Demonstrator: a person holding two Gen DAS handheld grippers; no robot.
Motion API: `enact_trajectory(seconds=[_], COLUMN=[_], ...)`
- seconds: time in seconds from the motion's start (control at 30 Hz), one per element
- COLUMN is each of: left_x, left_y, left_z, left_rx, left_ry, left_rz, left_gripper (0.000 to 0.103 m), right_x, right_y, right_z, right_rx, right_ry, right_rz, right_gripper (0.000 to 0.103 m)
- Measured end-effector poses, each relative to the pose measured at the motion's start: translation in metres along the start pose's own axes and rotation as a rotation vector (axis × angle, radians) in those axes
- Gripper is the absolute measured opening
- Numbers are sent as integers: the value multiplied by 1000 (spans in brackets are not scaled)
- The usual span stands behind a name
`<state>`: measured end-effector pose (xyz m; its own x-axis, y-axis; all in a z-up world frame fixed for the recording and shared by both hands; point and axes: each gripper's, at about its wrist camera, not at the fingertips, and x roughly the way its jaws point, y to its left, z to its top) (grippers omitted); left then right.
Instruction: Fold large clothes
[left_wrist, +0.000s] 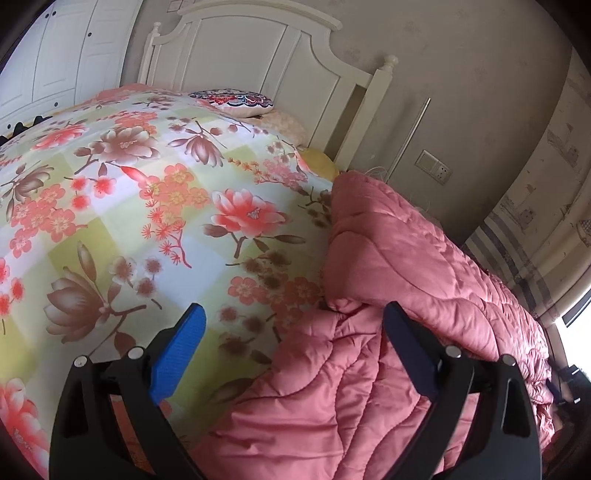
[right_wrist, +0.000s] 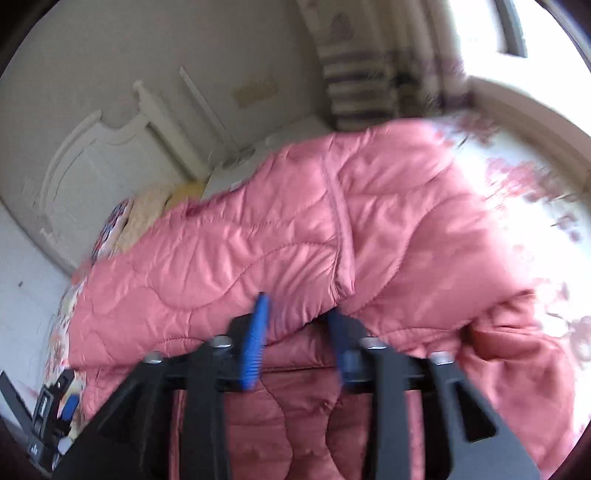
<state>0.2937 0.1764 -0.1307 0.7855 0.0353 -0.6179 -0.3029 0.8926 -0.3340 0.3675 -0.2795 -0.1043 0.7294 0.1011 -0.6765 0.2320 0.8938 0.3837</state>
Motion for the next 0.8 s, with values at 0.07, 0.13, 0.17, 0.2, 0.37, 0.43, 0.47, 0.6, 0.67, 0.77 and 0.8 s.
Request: enact_trajectory(seconds=[0.07,0.13,0.17,0.2,0.37,0.43,0.47,0.6,0.67,0.77,0.8], left_x=[1,1,1,1,1,-4,-10,-21,-4,41,59], left_y=[-1,-2,-2,-2,0,-3,-10,-57,-82,-104,-106], left_z=[0,0,0,0,0,3,8,40,57,72,74], left_rx=[9,15,16,14,2,12,43,194,247,296,296], left_ry=[3,2,3,4,10,-6,-23,-55,14,97,130], left_rz=[5,7,8,10,11,12,-13,-143,-210,-208,-183], left_gripper=[96,96,96,96,96,96,96,97,99,99,99], right_x=[-25,-34,-33,-31,24,48,50,50,50,48,48], right_y=[14,36,54,63,89,88,85,79,78,79,78], right_z=[1,2,2,0,-11,-19,-23,-23,-23,-24,-24], right_rx=[-41,-147,-233,-281,-464,-498,-493,-476,-476,-474,-473], right_ry=[-134,-184,-190,-189,-16,21,24,23,24,25,24], right_rz=[-47,-70,-87,-93,-173,-216,-219,-207,-208,-208,-209], right_gripper=[65,65,65,65,67,72,73,75,75,76,76])
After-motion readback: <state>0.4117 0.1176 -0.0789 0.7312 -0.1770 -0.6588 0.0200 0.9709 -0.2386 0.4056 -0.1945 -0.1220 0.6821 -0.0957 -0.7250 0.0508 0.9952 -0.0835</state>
